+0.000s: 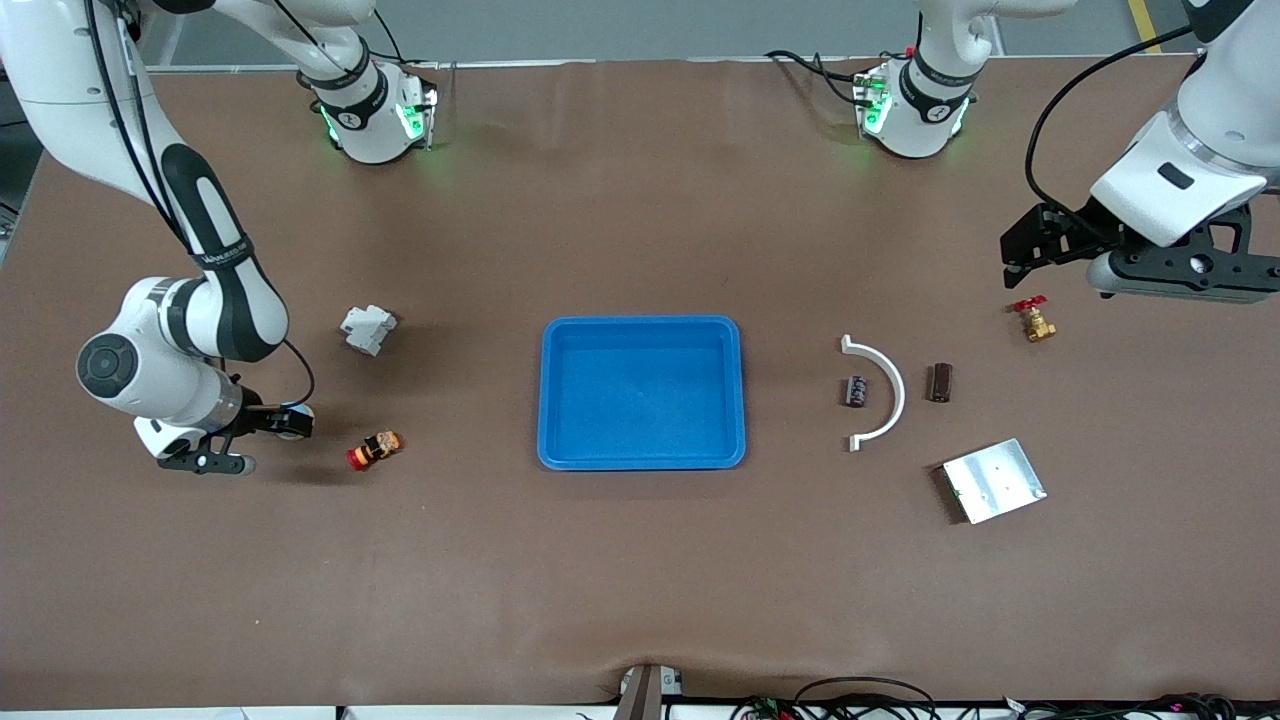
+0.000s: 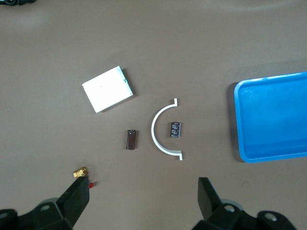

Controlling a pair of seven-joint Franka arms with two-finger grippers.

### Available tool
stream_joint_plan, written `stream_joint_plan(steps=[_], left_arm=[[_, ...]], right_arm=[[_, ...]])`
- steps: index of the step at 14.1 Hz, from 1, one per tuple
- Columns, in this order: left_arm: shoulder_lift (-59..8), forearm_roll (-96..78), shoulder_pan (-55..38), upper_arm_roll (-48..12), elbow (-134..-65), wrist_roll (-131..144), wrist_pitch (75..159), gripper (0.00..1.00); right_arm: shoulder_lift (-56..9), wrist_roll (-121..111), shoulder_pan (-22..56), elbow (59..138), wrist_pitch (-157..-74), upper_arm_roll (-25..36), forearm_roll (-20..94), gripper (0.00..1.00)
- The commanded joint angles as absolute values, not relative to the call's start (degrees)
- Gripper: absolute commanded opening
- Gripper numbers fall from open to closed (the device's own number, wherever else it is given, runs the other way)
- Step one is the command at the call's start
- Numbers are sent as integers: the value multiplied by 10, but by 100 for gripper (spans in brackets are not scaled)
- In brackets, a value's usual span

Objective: Place electrolytic capacitor and blue bell in tray
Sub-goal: 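Carry the blue bell to the tray while the left gripper approaches capacitors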

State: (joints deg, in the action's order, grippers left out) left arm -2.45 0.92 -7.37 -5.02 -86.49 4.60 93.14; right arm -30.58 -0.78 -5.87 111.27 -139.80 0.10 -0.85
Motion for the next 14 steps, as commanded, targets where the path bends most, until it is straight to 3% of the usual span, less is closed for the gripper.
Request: stream_joint_plan(steps=[1,10,11,14], left_arm=[[-23,5,-69,-58,-858,55,925,100],[-20,12,-68,-77,-895,46,925,100],[-20,13,-68,-77,-906,45,925,100],[-15,13,-62,-78,-938,37,927,100]], right_arm=[[-306,-18,-62,1123,-1398,-2,-5,100],[-321,-24,-61,1128,-1404,-1,-5,100],[-321,-24,-62,1128,-1404,-1,-5,93],[-319,-23,-61,1127,-1402,-1,-5,52]])
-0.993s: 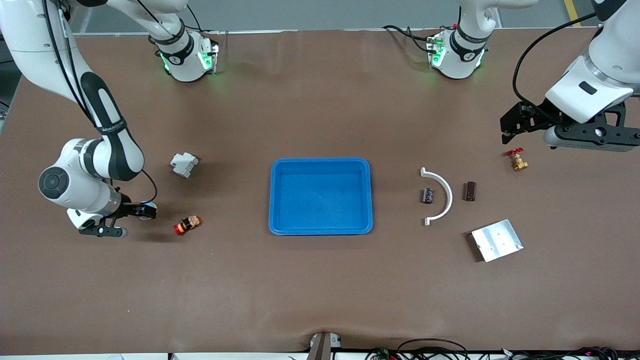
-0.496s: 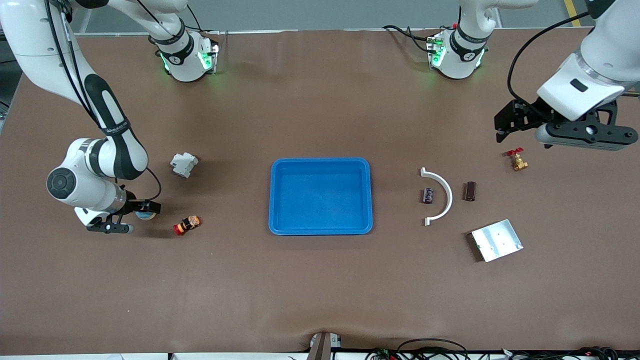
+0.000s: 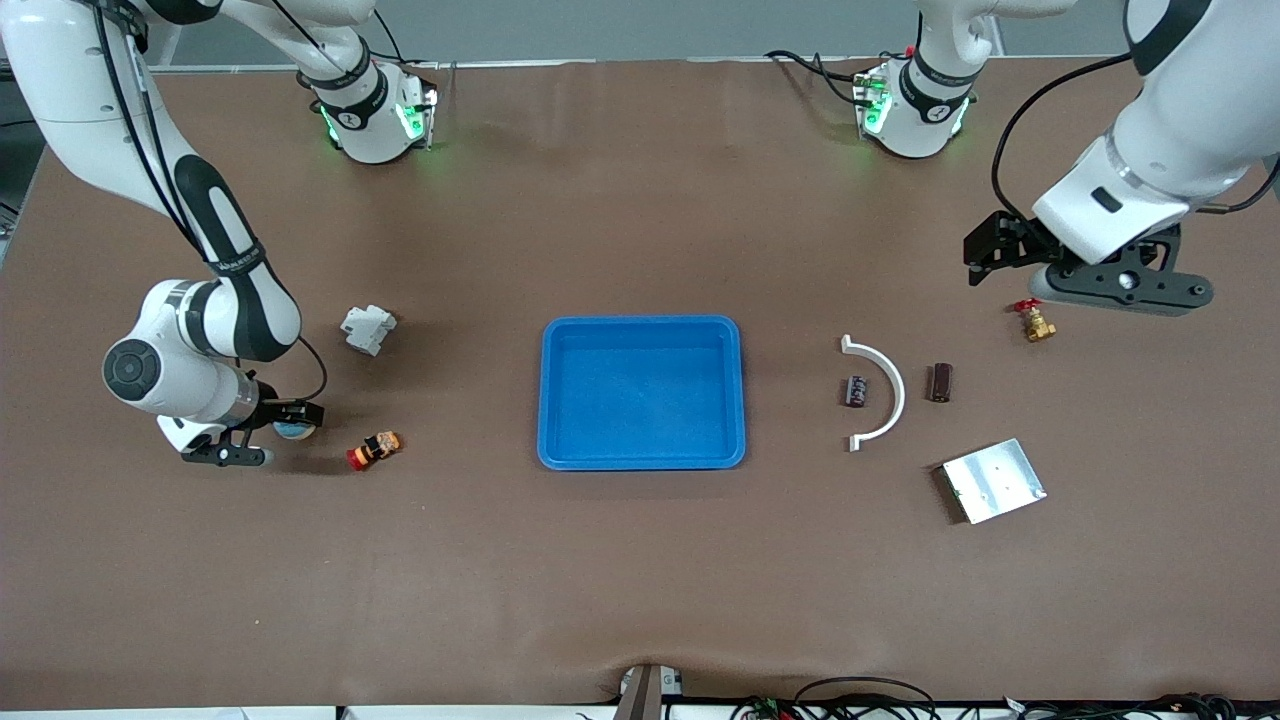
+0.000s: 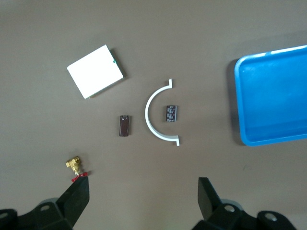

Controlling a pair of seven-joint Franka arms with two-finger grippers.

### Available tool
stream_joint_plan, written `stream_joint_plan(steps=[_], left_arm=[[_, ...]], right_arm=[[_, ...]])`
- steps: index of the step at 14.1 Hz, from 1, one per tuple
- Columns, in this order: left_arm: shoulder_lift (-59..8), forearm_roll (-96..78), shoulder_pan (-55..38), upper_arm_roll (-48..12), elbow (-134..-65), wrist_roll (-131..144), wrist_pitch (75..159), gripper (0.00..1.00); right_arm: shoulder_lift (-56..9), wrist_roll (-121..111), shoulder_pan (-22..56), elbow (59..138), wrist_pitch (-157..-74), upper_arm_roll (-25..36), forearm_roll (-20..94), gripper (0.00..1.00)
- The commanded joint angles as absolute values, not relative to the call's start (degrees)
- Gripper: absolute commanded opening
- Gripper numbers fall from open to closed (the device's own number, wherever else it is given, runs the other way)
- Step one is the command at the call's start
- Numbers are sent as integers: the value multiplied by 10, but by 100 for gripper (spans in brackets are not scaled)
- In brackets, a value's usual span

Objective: Place electrolytic capacitor and blue bell in tray
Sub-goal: 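Carry the blue bell to the tray while the left gripper approaches capacitors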

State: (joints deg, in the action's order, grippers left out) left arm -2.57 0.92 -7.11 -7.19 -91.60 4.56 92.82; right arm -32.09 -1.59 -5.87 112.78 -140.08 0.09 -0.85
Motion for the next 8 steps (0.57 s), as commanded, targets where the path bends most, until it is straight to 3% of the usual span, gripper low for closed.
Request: stream_joint_plan(steps=[1,2,4,8], left_arm=[[-14,13,-62,-77,-951,33,932,100],[-12,18,-62,-77,-967,34,946,100],[-8,26,-61,-77,-1006,34,985,100],[7,40,-36,-77,-1087,33,1069,100]], right_arm=[[-319,-23,-61,1123,-1395,-1,-5,39],[-314,-21,-60,1120,-1393,-1,-5,30],[-301,-22,-51,1115,-1373,-2,-4,22],[-276,-4,23,1052,-1267,-2,3,0]])
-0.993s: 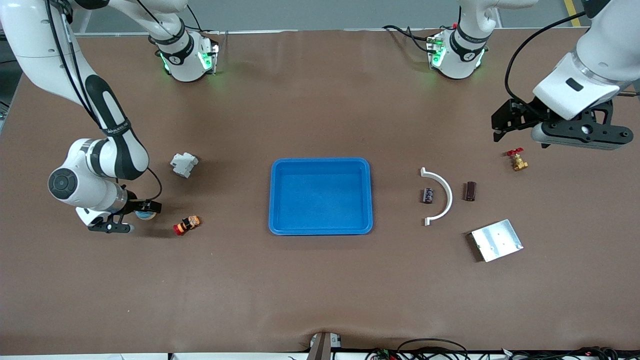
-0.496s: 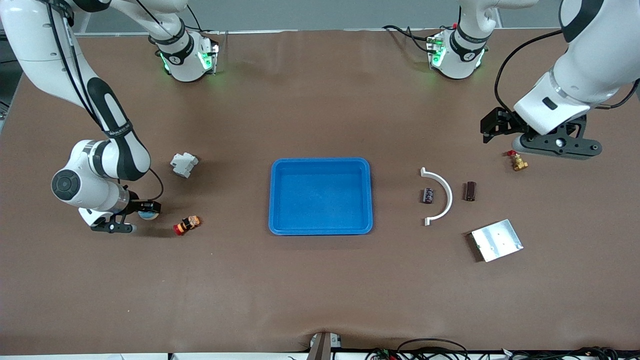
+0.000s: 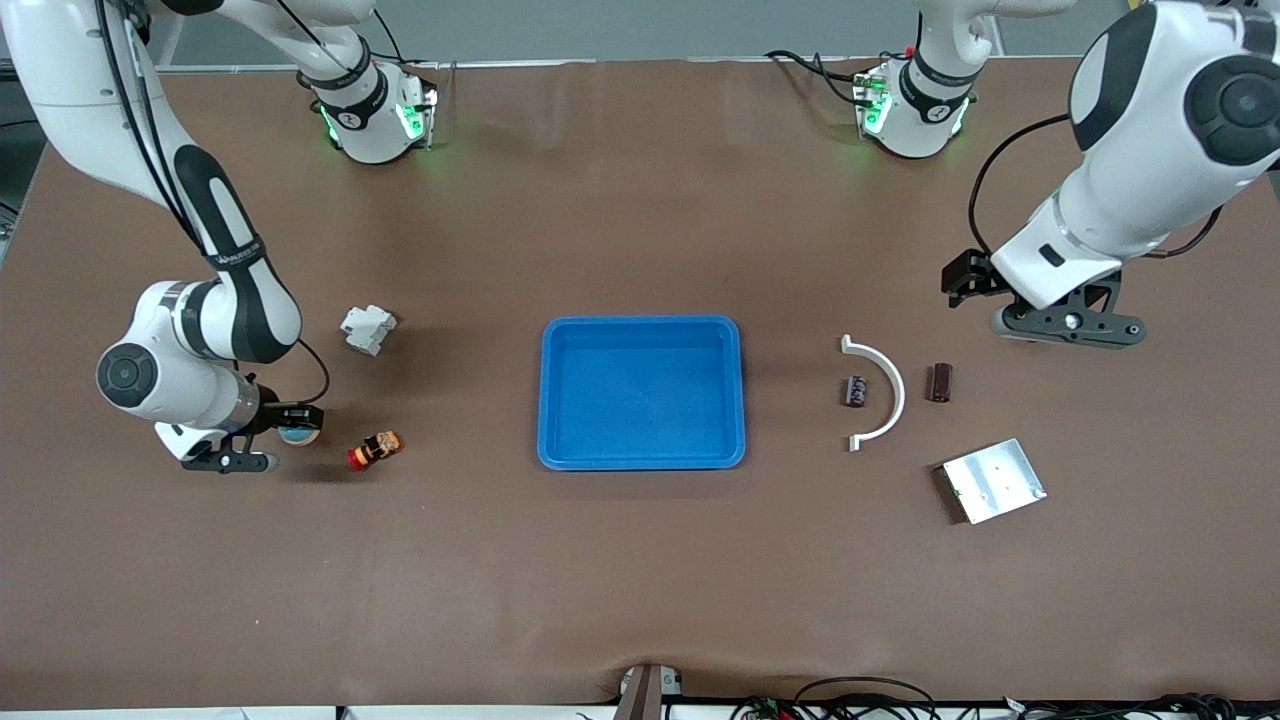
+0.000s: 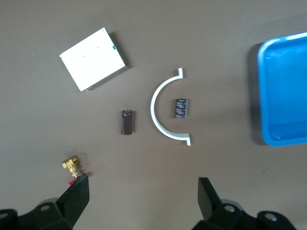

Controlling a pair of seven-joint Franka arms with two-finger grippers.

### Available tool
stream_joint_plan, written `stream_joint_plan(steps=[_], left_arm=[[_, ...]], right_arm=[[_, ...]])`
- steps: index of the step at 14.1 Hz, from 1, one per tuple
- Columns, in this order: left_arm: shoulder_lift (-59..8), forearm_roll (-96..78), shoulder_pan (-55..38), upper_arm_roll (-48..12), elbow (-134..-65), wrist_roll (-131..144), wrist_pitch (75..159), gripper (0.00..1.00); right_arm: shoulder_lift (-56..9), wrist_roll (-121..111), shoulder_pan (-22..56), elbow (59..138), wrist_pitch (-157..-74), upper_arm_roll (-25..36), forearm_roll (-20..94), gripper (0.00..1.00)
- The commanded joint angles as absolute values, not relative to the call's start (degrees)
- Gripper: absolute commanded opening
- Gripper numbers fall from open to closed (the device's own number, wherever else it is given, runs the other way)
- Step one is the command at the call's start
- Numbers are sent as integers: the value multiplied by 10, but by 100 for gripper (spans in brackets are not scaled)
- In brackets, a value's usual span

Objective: Place electrolytic capacitor and blue bell in tray
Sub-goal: 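Carry the blue bell to the tray while the left gripper approaches capacitors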

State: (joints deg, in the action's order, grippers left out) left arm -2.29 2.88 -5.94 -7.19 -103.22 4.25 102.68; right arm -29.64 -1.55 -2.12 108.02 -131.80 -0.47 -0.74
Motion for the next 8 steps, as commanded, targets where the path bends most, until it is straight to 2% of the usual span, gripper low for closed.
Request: stream_joint_plan(steps=[1,8], left_arm=[[9,40,-34,-77,-1107,33,1093,100],[-11,40,-7,-76,-1232,33,1254,100]], right_arm=[[-272,24,47,1031,-1236,-3,4,0],[-289,336,234,984,-1225,-6,60,0]])
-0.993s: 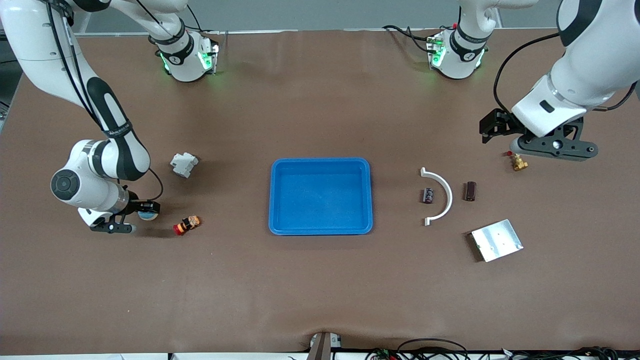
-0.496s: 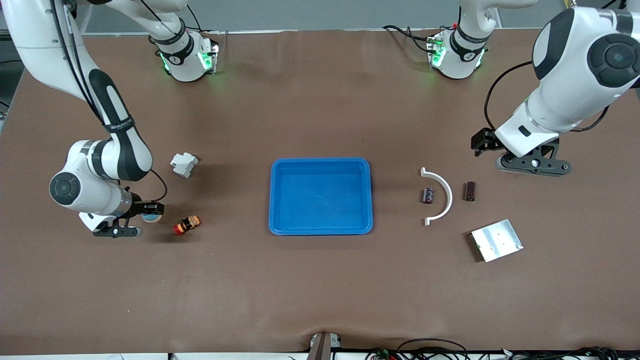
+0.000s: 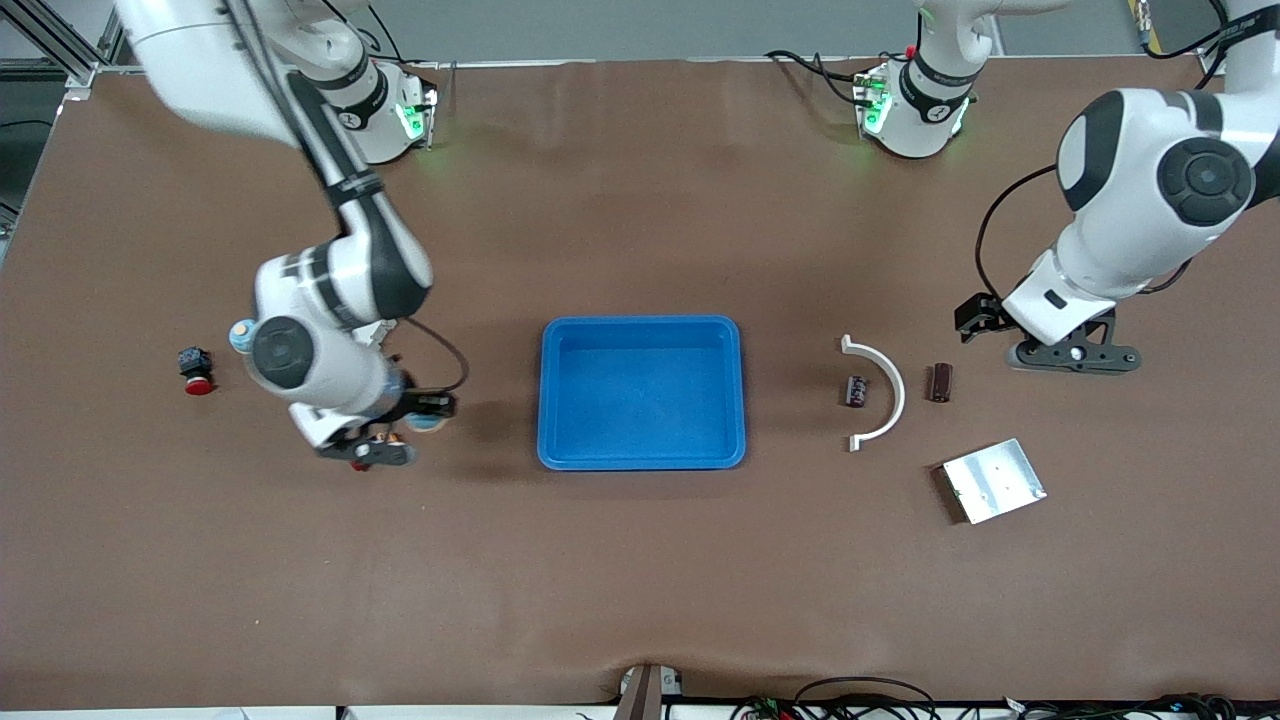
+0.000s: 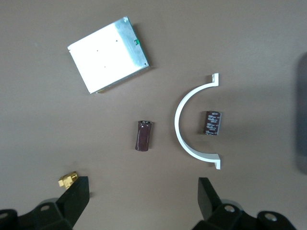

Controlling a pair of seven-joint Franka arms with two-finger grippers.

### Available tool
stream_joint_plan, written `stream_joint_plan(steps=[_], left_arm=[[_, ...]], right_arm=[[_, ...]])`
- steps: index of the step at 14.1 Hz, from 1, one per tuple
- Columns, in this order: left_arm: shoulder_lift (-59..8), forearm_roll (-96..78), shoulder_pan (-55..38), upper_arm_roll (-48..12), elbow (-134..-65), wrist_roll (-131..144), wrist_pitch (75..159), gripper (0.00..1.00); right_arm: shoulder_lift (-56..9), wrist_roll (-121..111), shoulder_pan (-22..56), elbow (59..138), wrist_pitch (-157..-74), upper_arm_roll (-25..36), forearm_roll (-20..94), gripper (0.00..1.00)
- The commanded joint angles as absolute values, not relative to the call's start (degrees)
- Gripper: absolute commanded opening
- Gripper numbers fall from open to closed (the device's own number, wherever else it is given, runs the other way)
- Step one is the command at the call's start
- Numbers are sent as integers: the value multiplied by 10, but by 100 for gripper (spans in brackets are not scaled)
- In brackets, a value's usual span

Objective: Place electrolytic capacitor and blue bell in tray
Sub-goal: 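Carry the blue bell to the tray while the left gripper approaches capacitors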

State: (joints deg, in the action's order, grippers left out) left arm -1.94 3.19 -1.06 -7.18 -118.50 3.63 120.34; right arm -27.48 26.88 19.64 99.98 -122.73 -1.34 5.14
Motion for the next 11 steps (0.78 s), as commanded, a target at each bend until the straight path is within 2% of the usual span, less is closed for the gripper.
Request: stream_joint_plan(steps=[1,3,5,8,11], left_arm=[[-12,40,-7,-76,-1255,33,1284,100],[-34,42,-4,-76,-1271,33,1312,100],[-54,63,5,-76,-1287,33,1352,100],[-88,75,16,-76,-1310,33,1425,100],[-120,75,18,-76,-1308,33,1455,100]], right_arm=[[-300,374,253,970,-1225,-6,60,0],[-332,458,298,933,-1225,-6,55,0],[-354,508,331,929,-1234,-7,49,0],[-373,540,343,931,-1265,-20,51,0],[-379,546,335,930,-1274,-27,53,0]])
